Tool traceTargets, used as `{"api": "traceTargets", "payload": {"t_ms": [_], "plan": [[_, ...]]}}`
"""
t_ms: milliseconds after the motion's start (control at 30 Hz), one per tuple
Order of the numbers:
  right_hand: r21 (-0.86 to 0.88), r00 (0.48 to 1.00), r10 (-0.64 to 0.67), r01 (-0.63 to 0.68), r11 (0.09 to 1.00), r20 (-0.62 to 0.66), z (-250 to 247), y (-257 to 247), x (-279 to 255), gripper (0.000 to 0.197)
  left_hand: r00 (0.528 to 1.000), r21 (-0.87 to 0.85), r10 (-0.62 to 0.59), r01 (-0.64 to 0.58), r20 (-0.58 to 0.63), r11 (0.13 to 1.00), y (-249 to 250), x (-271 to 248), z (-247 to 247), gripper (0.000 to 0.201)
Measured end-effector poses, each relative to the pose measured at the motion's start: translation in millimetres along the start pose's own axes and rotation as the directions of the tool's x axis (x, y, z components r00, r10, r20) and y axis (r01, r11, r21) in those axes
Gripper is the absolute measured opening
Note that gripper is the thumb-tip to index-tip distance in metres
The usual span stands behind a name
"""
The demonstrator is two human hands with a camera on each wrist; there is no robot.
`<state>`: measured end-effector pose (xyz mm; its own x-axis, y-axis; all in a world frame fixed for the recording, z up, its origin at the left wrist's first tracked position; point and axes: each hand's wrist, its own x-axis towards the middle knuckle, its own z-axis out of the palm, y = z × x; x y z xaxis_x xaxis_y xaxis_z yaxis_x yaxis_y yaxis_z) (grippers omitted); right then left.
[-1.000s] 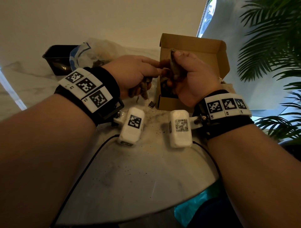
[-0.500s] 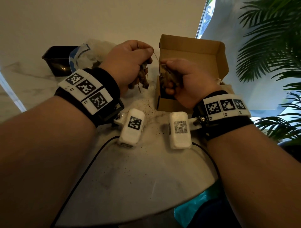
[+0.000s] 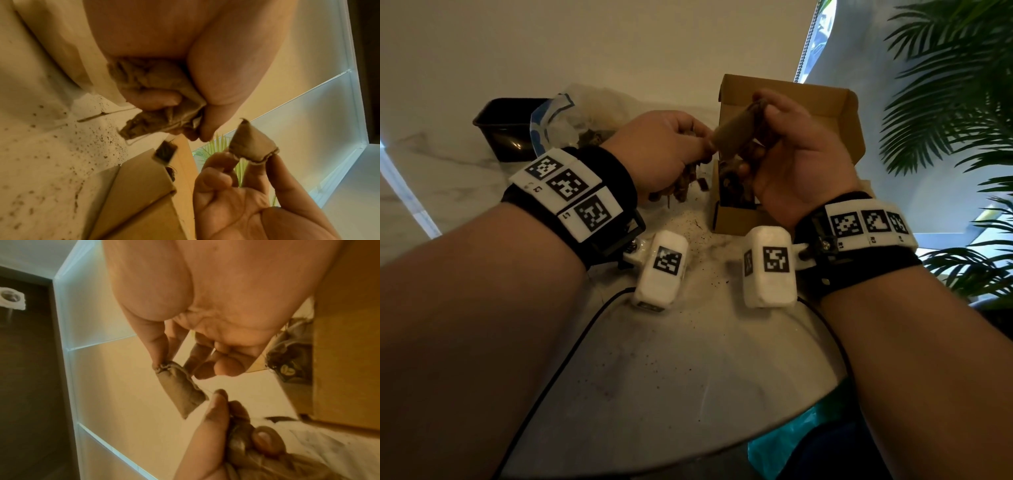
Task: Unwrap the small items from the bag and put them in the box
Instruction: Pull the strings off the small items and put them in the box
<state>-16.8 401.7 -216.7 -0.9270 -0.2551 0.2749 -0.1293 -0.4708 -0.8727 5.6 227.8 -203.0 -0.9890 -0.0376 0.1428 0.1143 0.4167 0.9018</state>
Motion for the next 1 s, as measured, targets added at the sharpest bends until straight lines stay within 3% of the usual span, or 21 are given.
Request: {"api": "traceTargets", "payload": {"t_ms": [167, 333, 767, 900, 1000], "plan": [[0.114, 0.991, -0.035, 0.050, 0.992, -0.128, -1.2, 0.4, 6.7, 0.018, 0.999, 0.065, -0.036, 0.034, 0.038, 0.997, -2.0, -0.1, -0.6, 0.009], [0.151, 0.985, -0.039, 0.065, 0.986, -0.167, -2.6, 0.5, 8.7, 0.018, 0.997, 0.027, -0.066, 0.066, 0.026, 0.997, -4.7, 1.8, 0.1, 0.008], [0.090, 0.975, -0.033, 0.054, 0.994, -0.221, -9.4, 0.7, 12.3, 0.026, 0.997, 0.100, -0.073, 0.071, 0.009, 0.992, -4.8, 2.2, -3.6, 0.013], [0.059, 0.966, -0.033, 0.049, 0.997, -0.257, -7.7, 0.9, 12.4, 0.030, 0.995, 0.125, -0.079, 0.071, 0.063, 0.990, 1.0, -1.9, -4.7, 0.013], [0.013, 0.947, -0.023, 0.028, 1.000, -0.320, -6.5, 2.8, 16.1, 0.033, 0.982, 0.067, -0.051, 0.040, 0.182, 0.997, 7.3, -9.1, -2.5, 0.010]]}}
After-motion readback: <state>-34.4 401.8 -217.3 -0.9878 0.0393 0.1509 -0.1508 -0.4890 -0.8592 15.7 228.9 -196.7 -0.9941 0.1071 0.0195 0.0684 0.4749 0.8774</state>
